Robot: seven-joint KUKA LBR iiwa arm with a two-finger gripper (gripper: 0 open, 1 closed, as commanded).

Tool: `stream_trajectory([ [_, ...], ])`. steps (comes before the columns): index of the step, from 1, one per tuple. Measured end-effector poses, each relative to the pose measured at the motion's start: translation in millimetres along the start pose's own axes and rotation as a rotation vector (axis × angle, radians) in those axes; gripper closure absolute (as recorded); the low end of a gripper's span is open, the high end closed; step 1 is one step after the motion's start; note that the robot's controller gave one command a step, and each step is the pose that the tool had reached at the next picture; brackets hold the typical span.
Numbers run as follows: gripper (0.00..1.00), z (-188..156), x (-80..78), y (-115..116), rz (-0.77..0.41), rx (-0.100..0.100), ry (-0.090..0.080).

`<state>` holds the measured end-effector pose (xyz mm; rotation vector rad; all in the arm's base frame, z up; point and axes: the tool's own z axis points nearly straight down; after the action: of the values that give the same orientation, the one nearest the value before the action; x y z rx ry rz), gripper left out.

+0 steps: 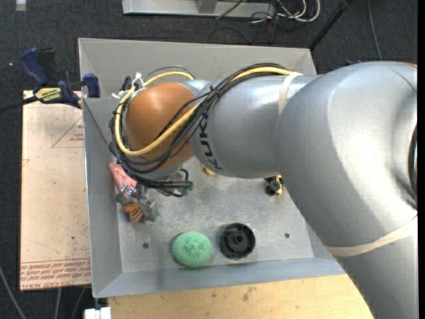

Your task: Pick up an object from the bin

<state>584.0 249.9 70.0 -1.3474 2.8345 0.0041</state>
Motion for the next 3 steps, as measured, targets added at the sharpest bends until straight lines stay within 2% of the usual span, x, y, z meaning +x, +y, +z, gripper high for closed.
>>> stream_trajectory([
  [1, 1.00, -4, 1.0, 1, 0.000, -0.002, 0.005],
  [2, 1.00, -23, 2.5, 2, 0.000, -0.005, 0.010],
  [3, 1.00, -44, 0.1, 1, 0.000, 0.000, 0.002],
])
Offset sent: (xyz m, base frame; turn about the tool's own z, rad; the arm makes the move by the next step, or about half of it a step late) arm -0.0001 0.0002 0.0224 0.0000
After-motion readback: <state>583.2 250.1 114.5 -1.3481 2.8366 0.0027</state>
